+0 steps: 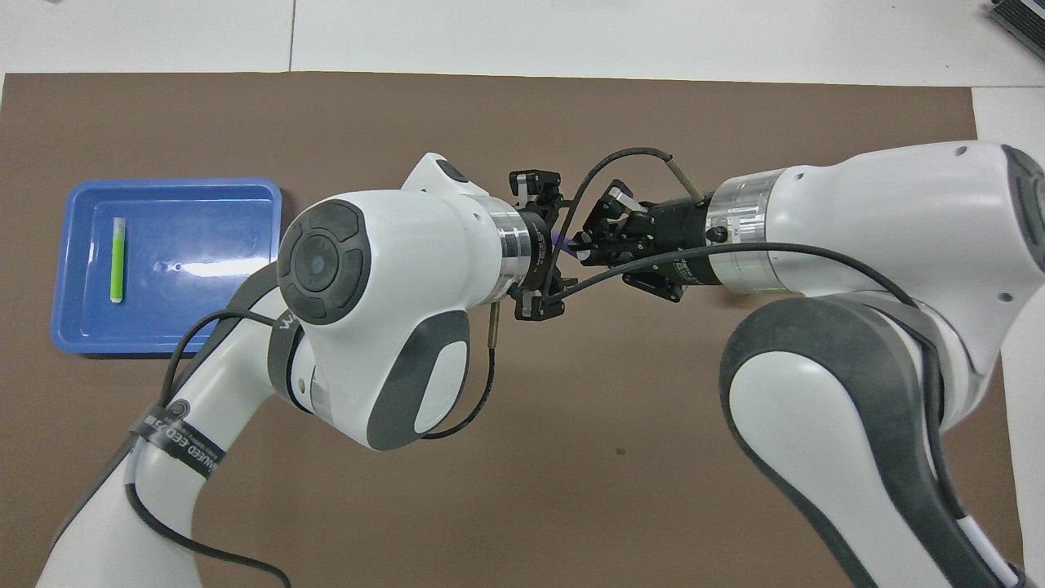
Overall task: Right arm passes pens to left for tray arrangement
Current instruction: 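Hand the purple pen from the right gripper to the left gripper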
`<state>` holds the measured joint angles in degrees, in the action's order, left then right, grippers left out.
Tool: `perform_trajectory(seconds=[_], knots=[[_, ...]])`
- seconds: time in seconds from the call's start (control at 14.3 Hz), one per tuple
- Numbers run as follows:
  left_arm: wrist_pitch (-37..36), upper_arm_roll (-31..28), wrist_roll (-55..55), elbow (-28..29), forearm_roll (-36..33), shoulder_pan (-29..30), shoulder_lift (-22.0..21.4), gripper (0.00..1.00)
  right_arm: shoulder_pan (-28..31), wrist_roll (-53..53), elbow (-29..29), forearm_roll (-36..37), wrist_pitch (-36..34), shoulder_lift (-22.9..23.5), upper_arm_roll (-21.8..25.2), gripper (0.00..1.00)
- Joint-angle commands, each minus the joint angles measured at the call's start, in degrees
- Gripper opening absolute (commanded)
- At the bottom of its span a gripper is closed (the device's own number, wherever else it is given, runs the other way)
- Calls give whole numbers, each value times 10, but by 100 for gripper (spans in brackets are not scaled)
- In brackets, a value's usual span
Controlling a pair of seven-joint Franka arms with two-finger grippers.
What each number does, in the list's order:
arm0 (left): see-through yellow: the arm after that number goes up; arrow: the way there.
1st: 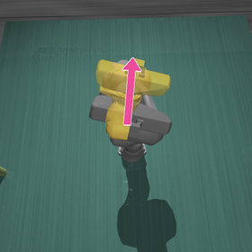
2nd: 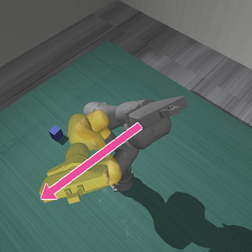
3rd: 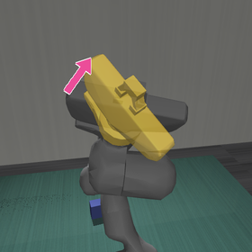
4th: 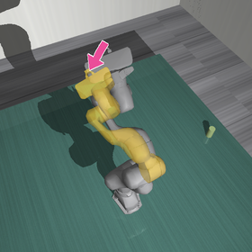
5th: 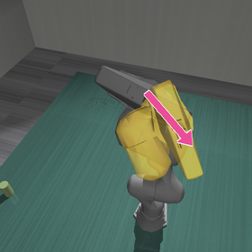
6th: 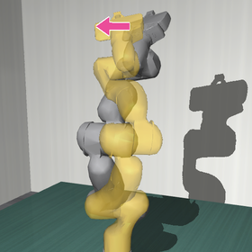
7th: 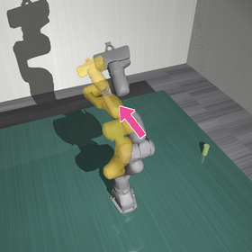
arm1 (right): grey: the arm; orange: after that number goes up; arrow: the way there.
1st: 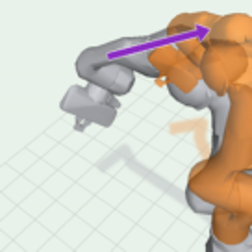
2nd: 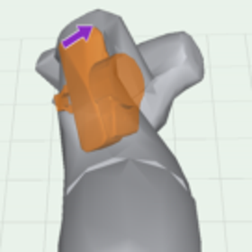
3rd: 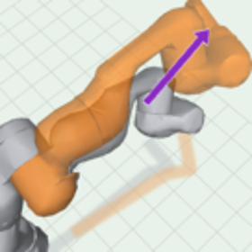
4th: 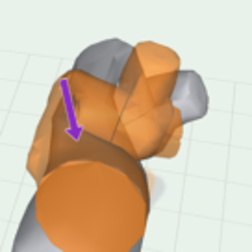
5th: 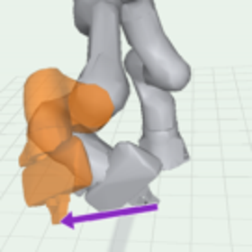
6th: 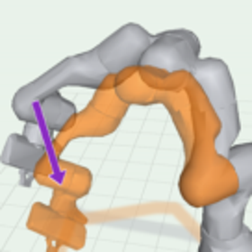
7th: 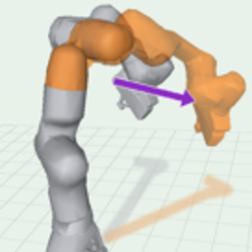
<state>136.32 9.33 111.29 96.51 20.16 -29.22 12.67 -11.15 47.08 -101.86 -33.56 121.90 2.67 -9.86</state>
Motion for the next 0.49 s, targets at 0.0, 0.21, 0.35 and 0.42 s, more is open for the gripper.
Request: perform_trajectory(seconds=[0.0,0.21,0.35,0.42], knots=[[-28,-4,-13,5,9,4,-8,62,0,4,-8,-15,12,-5,0,10],[-28,-4,-12,3,9,4,-7,34,0,4,-9,-15,12,-5,0,11],[-27,-4,-10,2,9,4,-6,16,0,3,-9,-15,12,-5,0,11],[-28,-4,-10,0,8,4,-5,4,0,3,-9,-15,12,-5,0,11]])
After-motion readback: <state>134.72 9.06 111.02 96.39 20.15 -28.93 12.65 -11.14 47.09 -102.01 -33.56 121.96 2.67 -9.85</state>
